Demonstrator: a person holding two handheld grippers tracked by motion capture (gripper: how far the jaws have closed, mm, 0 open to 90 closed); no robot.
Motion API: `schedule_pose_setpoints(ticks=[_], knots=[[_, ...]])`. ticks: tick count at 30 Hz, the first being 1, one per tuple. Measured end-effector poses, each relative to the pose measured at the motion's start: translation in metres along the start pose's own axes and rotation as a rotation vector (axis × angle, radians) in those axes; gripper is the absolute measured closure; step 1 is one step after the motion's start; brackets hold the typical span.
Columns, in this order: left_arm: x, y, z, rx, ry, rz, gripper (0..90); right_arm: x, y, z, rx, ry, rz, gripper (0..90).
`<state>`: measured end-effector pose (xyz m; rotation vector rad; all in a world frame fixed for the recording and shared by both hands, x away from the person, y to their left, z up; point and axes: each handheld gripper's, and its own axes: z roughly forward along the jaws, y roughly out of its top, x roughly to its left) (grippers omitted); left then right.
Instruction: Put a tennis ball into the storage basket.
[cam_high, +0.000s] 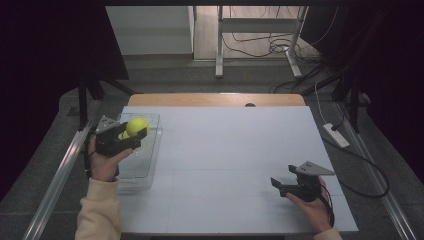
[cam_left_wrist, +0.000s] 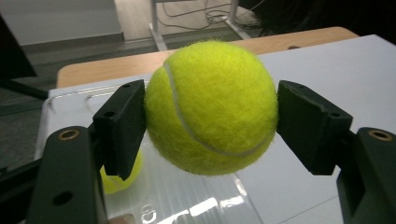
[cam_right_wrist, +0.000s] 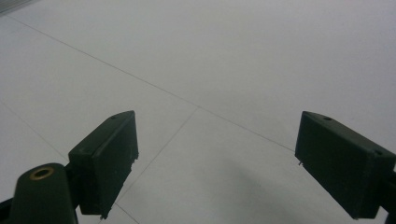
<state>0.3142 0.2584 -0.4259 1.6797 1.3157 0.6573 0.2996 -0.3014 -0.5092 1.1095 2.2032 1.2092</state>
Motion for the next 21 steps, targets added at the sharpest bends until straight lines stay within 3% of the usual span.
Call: schedule_pose_setpoints(ticks=[21], knots=[[0.025,-0.009,-0.014,0.018,0.086,-0.045,28.3,0.000,0.000,-0.001,0.000,-0.001,0.000,13.4]])
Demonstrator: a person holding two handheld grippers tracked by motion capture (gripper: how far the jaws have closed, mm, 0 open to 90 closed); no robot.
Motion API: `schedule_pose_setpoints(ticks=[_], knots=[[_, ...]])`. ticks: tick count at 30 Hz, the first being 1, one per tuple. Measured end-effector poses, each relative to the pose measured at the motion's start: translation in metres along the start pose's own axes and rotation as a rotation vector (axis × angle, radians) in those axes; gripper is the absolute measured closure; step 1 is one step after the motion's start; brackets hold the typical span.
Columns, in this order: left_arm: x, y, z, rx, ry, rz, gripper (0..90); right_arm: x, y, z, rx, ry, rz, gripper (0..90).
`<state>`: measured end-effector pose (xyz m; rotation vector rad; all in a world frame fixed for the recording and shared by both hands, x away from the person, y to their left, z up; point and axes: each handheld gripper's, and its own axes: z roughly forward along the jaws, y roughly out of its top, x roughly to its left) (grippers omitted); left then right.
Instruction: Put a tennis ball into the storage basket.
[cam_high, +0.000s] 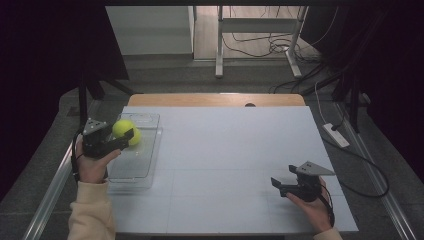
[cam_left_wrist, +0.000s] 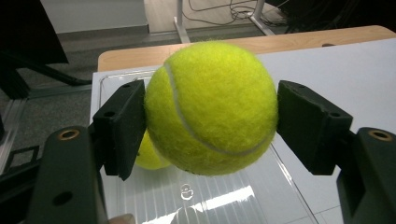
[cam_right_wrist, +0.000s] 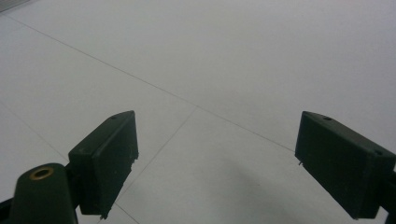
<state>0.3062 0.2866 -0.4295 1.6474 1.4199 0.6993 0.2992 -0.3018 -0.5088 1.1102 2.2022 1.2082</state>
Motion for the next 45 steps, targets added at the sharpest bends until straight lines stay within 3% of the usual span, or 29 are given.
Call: schedule_pose_setpoints(ticks=[26,27,29,31,32,33,34,36,41,45], knots=[[0.015,-0.016,0.017,0.125,0.080,-0.008,29.3,0.000,-0.001,0.000,0.008,-0.004,-0.004,13.4],[0.015,-0.016,0.016,0.120,0.076,-0.008,30.4,0.000,-0.001,0.000,0.008,-0.004,-0.005,13.4],[0.015,-0.017,0.016,0.109,0.075,-0.026,43.2,0.000,-0.001,0.000,0.008,-0.005,-0.004,13.4],[0.019,-0.021,0.022,0.169,0.123,-0.032,47.7,0.000,-0.001,0.000,0.008,-0.005,-0.003,13.4],[0.022,-0.024,0.026,0.218,0.115,-0.033,49.1,0.000,-0.001,0.000,0.006,-0.006,-0.003,13.4],[0.022,-0.024,0.026,0.218,0.115,-0.033,48.4,0.000,-0.001,0.000,0.006,-0.006,-0.003,13.4],[0.025,-0.026,0.029,0.273,0.077,-0.024,48.4,0.000,-0.001,-0.001,0.006,-0.006,-0.003,13.4],[0.024,-0.029,0.032,0.295,0.111,-0.005,45.1,-0.001,-0.001,0.000,0.002,-0.005,0.002,13.4],[0.021,-0.027,0.031,0.272,0.111,0.002,41.6,0.000,-0.001,0.000,0.007,-0.005,-0.005,13.4],[0.021,-0.024,0.025,0.223,0.079,-0.019,38.8,-0.001,-0.001,0.000,0.002,-0.006,0.002,13.4]])
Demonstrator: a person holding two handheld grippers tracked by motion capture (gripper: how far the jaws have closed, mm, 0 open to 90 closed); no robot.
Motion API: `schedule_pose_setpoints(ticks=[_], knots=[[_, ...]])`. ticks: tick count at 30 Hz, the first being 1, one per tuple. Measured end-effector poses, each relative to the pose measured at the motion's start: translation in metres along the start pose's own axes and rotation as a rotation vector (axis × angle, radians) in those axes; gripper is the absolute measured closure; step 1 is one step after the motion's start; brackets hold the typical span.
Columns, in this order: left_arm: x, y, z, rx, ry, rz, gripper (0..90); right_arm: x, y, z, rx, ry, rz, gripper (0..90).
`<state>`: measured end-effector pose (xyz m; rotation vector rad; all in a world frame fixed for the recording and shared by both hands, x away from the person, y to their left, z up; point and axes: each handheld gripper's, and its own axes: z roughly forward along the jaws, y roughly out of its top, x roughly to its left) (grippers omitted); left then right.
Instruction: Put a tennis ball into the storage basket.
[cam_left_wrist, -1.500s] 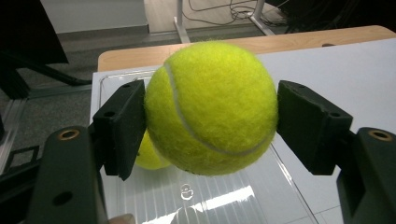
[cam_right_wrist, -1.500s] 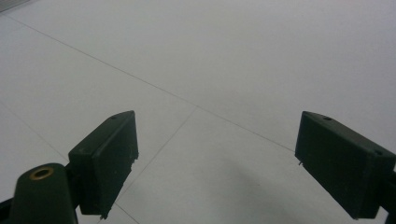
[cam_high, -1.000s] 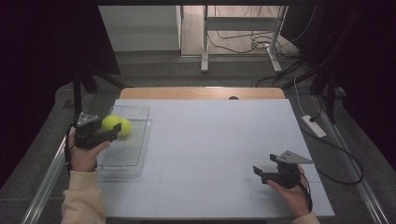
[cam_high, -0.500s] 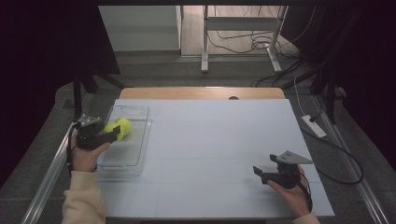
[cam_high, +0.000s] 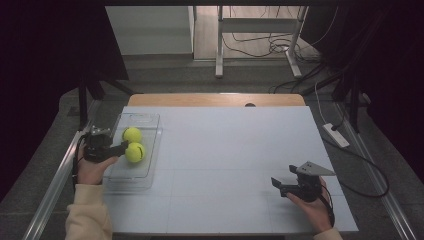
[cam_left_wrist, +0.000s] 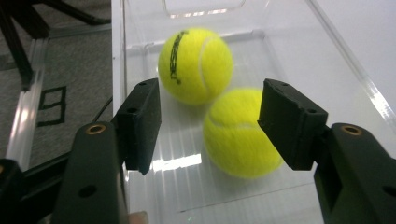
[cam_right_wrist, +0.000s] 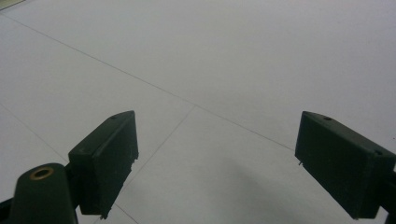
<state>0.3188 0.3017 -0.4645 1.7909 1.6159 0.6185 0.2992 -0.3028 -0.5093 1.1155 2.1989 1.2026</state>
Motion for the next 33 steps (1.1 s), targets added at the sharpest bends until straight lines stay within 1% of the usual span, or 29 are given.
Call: schedule_pose_setpoints(ticks=[1,3,4,7,11,14,17,23,28,29,31,33], knots=[[0.000,0.000,0.000,0.000,0.000,0.000,37.6,0.000,0.000,0.000,0.000,0.000,0.000,13.4],[0.000,0.001,-0.002,-0.019,-0.023,-0.004,35.9,0.001,0.000,0.000,0.005,0.000,-0.006,13.4],[0.000,0.001,-0.002,-0.019,-0.023,-0.004,33.6,0.001,0.000,0.000,0.005,0.000,-0.006,13.4],[-0.002,0.002,-0.005,-0.045,-0.060,-0.008,30.9,0.000,0.000,0.000,0.005,0.000,-0.006,13.4],[-0.004,0.004,-0.008,-0.071,-0.084,-0.013,26.7,0.000,0.000,0.000,0.006,0.001,-0.007,13.4],[-0.005,0.004,-0.011,-0.092,-0.106,-0.013,25.9,0.000,0.000,0.001,0.005,0.002,-0.005,13.4],[-0.006,0.005,-0.011,-0.097,-0.117,-0.007,25.4,0.000,0.000,0.000,0.006,-0.001,-0.006,13.4],[-0.010,0.004,-0.013,-0.116,-0.159,0.008,23.6,0.000,0.000,0.001,0.004,0.002,-0.004,13.4],[-0.013,0.004,-0.017,-0.134,-0.197,0.005,22.9,-0.001,0.000,0.003,0.003,0.005,-0.004,13.5],[-0.013,0.004,-0.017,-0.134,-0.197,0.005,22.8,-0.001,0.000,0.003,0.003,0.005,-0.004,13.5],[-0.016,0.004,-0.019,-0.143,-0.232,0.015,22.4,-0.001,0.001,0.004,0.009,0.003,-0.009,13.6],[-0.020,0.004,-0.019,-0.148,-0.266,0.036,21.6,-0.001,0.001,0.004,0.008,0.003,-0.010,13.6]])
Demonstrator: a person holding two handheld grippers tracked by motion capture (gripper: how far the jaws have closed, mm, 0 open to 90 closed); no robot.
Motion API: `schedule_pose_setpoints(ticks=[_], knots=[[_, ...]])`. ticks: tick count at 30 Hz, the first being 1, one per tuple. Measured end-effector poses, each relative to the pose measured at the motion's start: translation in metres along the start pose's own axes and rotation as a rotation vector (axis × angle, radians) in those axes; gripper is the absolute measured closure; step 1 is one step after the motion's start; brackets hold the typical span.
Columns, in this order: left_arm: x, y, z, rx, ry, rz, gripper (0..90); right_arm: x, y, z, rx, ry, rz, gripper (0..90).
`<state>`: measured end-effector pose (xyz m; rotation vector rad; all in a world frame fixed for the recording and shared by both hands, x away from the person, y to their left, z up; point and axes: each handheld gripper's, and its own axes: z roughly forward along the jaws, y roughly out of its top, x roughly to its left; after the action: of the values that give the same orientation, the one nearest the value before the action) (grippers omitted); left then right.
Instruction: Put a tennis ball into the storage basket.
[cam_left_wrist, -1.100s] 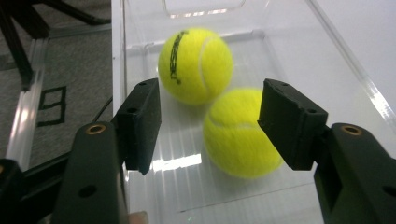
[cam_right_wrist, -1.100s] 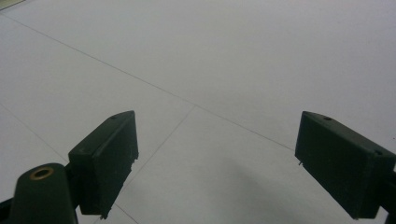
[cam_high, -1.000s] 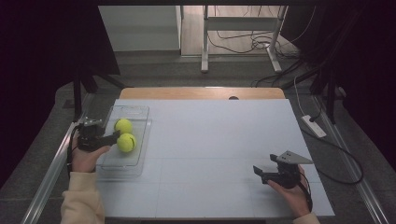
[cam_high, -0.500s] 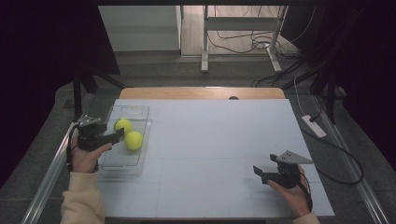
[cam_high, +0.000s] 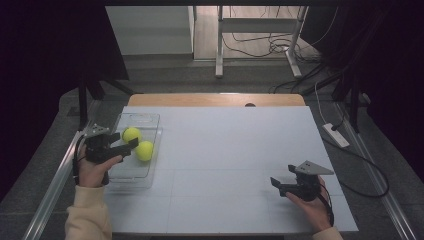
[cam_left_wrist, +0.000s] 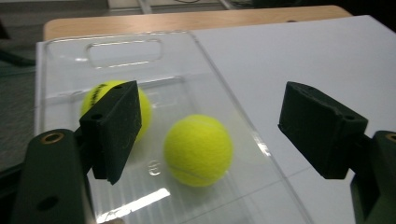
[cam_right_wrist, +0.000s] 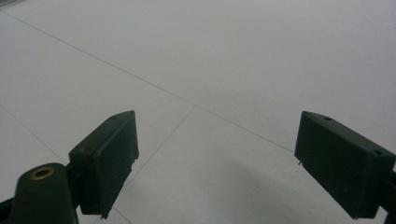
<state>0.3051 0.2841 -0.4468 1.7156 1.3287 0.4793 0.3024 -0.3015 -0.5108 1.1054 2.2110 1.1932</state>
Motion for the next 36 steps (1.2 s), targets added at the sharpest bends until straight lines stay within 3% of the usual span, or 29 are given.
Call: schedule_pose_setpoints(ticks=[8,15,22,36], knots=[[-0.020,0.002,0.006,-0.010,-0.096,0.095,17.2,0.000,0.000,-0.001,-0.005,0.003,0.002,13.6],[-0.033,0.002,0.006,-0.030,-0.139,0.121,13.5,0.000,0.000,-0.003,-0.004,-0.001,0.003,13.6],[-0.046,-0.003,0.011,-0.020,-0.148,0.128,10.8,0.000,0.000,-0.005,-0.010,-0.001,0.005,13.6],[-0.076,-0.025,0.012,-0.010,-0.159,0.190,9.7,-0.003,0.001,-0.005,-0.020,0.001,0.012,13.6]])
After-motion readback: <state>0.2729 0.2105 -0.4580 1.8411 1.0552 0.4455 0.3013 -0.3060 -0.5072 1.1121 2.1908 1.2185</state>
